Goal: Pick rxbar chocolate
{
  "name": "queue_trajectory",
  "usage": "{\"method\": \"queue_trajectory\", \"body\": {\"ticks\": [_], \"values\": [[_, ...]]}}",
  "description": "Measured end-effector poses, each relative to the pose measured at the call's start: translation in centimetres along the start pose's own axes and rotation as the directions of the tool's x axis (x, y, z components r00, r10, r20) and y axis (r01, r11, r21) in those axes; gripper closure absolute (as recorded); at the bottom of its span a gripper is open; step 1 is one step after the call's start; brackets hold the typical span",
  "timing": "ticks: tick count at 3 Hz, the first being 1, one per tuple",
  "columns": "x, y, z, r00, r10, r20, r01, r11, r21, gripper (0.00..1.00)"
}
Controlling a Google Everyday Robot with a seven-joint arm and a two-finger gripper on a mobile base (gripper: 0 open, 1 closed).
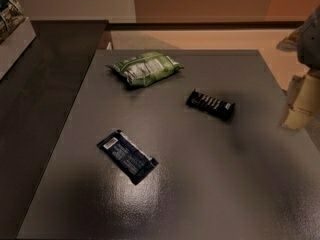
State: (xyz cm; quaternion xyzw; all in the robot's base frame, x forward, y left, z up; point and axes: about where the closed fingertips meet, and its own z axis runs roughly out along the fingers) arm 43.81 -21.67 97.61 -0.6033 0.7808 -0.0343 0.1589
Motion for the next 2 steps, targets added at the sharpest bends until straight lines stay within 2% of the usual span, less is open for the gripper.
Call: {"method": "queue_trajectory", "body": {"ticks": [2], "values": [[-0.40, -0.59, 0.87, 1.000, -0.011, 0.014, 0.011, 0.9999, -0.009, 0.00]]}}
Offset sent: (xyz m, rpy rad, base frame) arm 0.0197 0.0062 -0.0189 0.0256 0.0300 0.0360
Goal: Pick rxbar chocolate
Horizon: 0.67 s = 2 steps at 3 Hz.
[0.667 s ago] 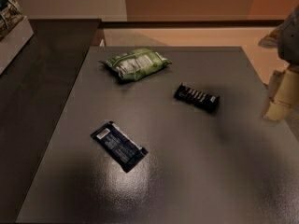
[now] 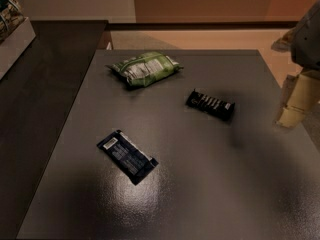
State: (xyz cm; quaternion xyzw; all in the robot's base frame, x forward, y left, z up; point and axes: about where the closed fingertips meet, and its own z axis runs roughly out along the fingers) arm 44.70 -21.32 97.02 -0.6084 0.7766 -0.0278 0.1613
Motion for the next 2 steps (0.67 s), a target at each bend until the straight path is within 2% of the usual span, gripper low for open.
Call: {"method": "queue_trajectory", "body": {"ticks": [1, 2], "values": [[-0.8, -1.7, 3.1, 1.000, -0.019, 0.009, 0.019, 0.9997, -0.016, 0.00], [-2.3, -3.5, 7.6, 1.000, -0.019, 0.014, 0.020, 0.9989, -0.043, 0.00]]}}
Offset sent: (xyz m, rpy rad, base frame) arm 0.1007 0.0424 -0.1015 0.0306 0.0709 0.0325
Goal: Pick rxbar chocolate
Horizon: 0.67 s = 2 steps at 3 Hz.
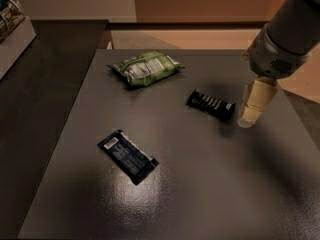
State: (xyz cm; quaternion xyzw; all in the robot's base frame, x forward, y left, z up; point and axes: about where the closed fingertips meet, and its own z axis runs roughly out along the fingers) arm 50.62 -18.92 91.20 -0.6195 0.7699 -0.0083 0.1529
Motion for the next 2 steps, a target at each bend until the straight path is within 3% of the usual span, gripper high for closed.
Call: {"method": "queue_trajectory", "body": {"ticks": [2], "values": [[-2.2, -3.2, 5.7, 0.999, 0.043, 0.027, -0.042, 0.9981, -0.046, 0.00]]}}
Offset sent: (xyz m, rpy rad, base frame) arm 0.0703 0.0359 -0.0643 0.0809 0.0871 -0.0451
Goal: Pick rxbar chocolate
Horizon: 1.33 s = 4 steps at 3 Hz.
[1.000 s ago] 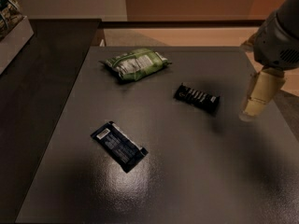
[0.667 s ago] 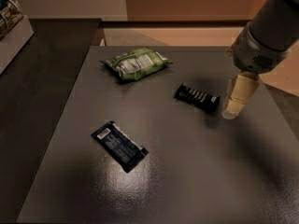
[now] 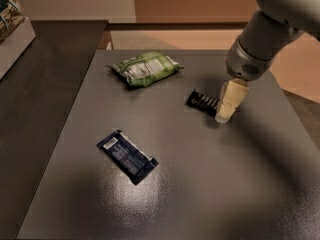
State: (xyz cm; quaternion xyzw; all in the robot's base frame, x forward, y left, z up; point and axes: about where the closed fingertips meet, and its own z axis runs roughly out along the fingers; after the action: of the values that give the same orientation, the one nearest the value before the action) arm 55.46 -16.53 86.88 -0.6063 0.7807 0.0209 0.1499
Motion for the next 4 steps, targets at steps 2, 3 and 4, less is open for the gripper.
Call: {"method": "queue_trajectory", "body": {"ticks": [2, 3, 4], "values": [[-1.2, 3.3, 2.1, 0.999, 0.036, 0.030, -0.034, 0.9969, -0.071, 0.00], [-1.1, 3.3, 2.2, 0.999, 0.039, 0.030, -0.037, 0.9967, -0.072, 0.00], [-1.0, 3.2, 2.5, 0.998, 0.047, 0.029, -0.044, 0.9963, -0.074, 0.00]]}}
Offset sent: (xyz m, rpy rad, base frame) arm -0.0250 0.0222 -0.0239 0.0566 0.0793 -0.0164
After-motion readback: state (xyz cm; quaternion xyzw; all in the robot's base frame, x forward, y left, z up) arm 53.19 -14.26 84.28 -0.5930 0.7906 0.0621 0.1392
